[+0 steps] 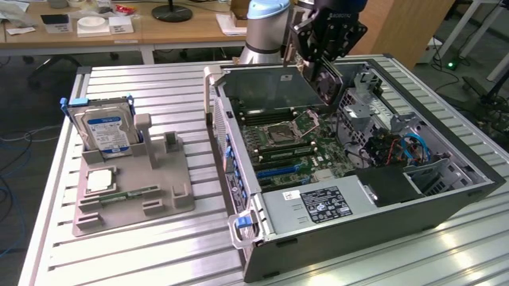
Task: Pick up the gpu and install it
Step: 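Insert the gpu into the slot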
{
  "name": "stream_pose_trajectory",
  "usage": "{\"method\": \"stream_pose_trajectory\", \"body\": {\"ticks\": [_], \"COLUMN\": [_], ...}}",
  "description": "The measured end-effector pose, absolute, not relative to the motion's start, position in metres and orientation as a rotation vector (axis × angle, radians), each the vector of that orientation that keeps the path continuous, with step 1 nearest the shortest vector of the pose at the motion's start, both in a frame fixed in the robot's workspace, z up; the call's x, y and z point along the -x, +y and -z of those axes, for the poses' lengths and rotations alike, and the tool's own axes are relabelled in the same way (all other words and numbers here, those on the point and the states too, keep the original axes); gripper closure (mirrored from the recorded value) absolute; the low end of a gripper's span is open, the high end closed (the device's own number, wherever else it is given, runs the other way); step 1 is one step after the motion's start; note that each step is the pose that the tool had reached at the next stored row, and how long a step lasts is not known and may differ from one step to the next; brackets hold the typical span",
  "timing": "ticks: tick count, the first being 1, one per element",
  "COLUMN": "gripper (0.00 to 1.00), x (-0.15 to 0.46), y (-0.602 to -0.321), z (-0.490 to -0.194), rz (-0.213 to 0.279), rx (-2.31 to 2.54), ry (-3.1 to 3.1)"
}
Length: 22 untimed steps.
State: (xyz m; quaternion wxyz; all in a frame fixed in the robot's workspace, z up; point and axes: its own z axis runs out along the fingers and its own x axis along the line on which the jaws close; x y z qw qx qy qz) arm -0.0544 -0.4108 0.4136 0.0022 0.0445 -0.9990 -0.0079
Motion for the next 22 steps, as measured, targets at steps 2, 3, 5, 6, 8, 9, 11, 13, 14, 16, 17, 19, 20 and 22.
{"method": "stream_pose_trajectory", "body": {"ticks": [2, 3, 5, 6, 8, 9, 11, 13, 14, 16, 17, 19, 20, 22], "gripper": [0.72, 0.72, 0.72, 0.72, 0.72, 0.72, 0.72, 0.72, 0.72, 0.72, 0.72, 0.72, 0.72, 0.72], "x": [0.0544, 0.0544, 0.0544, 0.0544, 0.0544, 0.0544, 0.0544, 0.0544, 0.0544, 0.0544, 0.0544, 0.0544, 0.0544, 0.0544], "y": [-0.4108, -0.4108, -0.4109, -0.4109, -0.411, -0.4111, -0.4112, -0.4112, -0.4113, -0.4114, -0.4115, -0.4116, -0.4117, -0.4118], "z": [-0.4136, -0.4136, -0.4136, -0.4136, -0.4136, -0.4136, -0.4136, -0.4136, -0.4136, -0.4136, -0.4136, -0.4136, -0.4136, -0.4136], "rz": [0.025, 0.025, 0.025, 0.025, 0.025, 0.025, 0.025, 0.025, 0.025, 0.025, 0.025, 0.024, 0.024, 0.024], "rx": [-0.171, -0.183, -0.201, -0.211, -0.229, -0.237, -0.254, -0.272, -0.281, -0.3, -0.309, -0.329, -0.338, -0.355], "ry": [-3.132, -3.132, -3.13, -3.13, -3.128, -3.128, -3.126, -3.125, -3.124, -3.122, -3.121, -3.119, -3.118, -3.116]}}
